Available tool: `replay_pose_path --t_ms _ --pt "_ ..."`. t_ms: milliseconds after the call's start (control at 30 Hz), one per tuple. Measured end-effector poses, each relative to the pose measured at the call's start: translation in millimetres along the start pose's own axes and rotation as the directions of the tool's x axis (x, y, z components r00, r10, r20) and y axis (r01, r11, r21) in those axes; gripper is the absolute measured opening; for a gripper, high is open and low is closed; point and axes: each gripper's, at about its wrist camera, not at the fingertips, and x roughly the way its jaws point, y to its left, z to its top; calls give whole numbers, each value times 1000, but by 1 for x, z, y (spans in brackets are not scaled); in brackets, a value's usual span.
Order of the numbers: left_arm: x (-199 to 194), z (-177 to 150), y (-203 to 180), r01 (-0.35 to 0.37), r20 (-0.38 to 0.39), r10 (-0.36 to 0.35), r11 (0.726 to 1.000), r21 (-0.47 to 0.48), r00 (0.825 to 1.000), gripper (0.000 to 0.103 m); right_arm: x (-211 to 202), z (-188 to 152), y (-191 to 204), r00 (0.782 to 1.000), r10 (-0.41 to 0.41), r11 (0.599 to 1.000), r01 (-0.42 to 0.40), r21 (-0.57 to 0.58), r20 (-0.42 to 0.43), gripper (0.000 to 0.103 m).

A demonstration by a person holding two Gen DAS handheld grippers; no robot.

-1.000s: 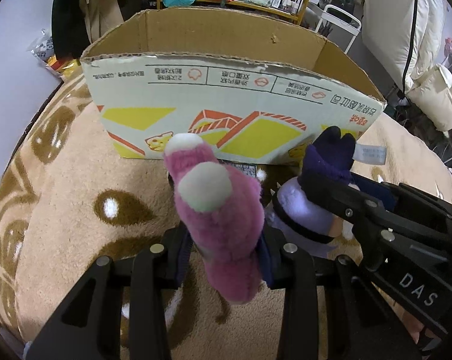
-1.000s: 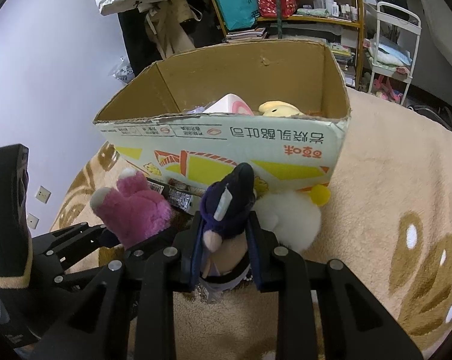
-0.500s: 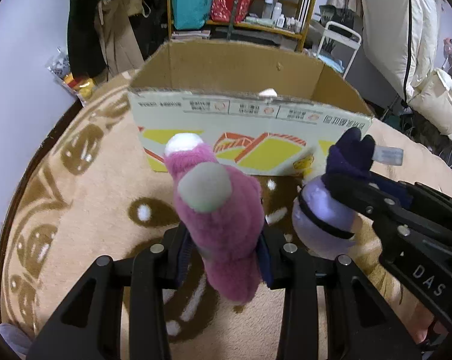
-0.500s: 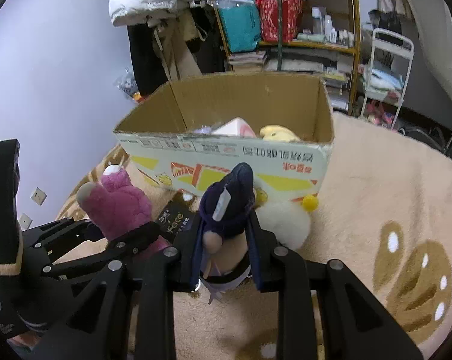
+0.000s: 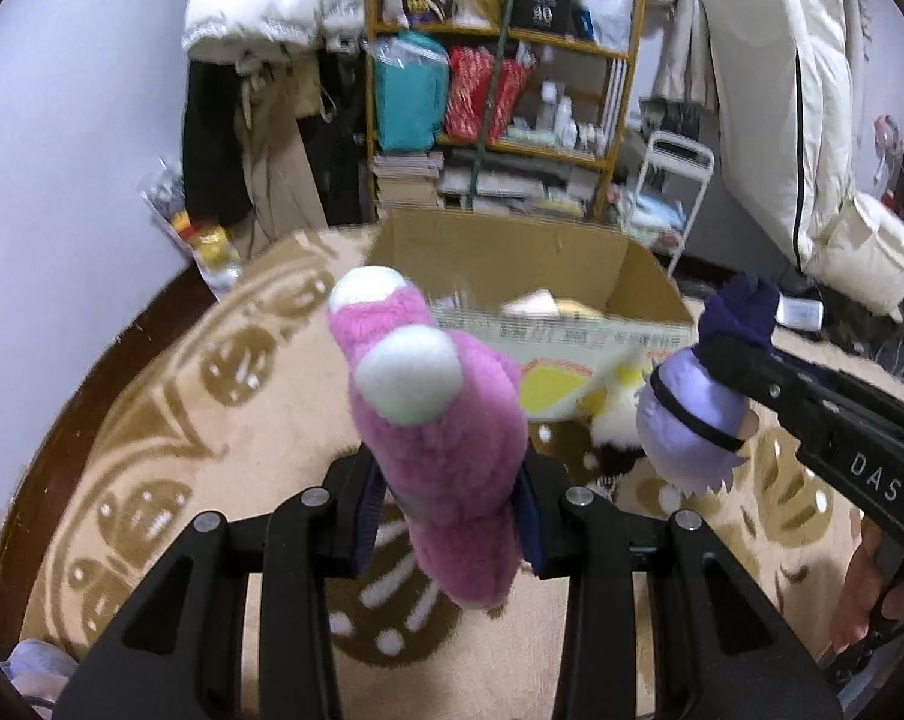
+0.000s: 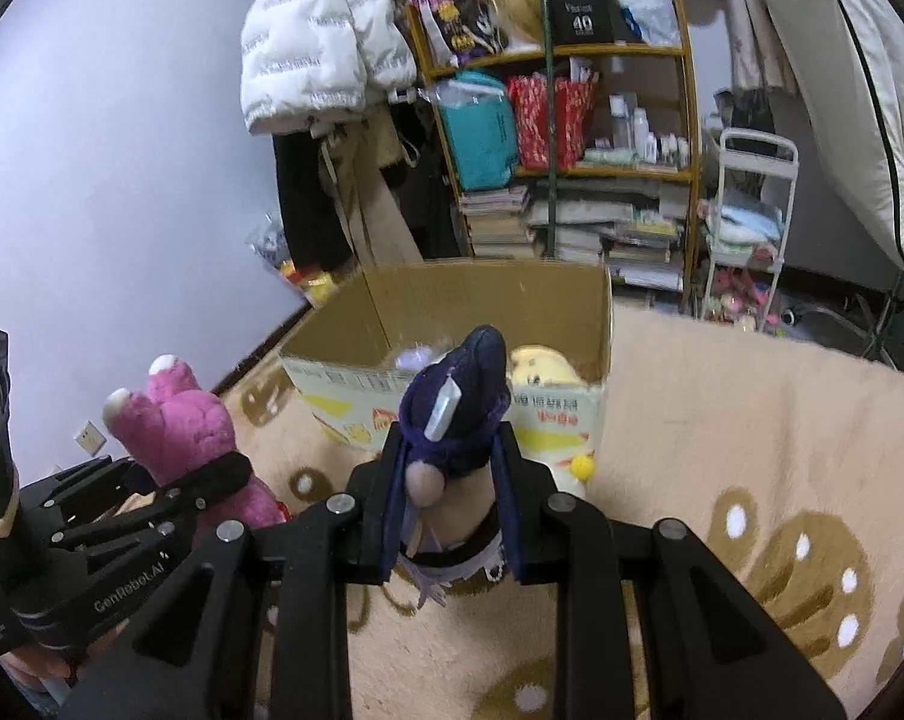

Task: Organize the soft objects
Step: 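Lift both toys over the box and lower them inside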

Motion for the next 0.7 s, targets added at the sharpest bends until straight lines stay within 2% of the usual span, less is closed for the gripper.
replay_pose_path --t_ms 233,300,467,700 --pt "-29 26 7 -10 133 11 1000 -12 991 35 -22 16 8 997 19 1000 -17 -22 78 28" --pt "-34 36 9 -20 165 21 1000 -11 986 35 -30 25 12 992 24 999 -20 -34 122 28" --pt "-37 63 9 -25 210 22 1000 10 977 35 -45 49 19 976 43 998 -30 -61 214 28" --pt "-35 107 5 -55 281 40 997 45 959 35 -51 87 24 959 42 993 -9 -117 281 28"
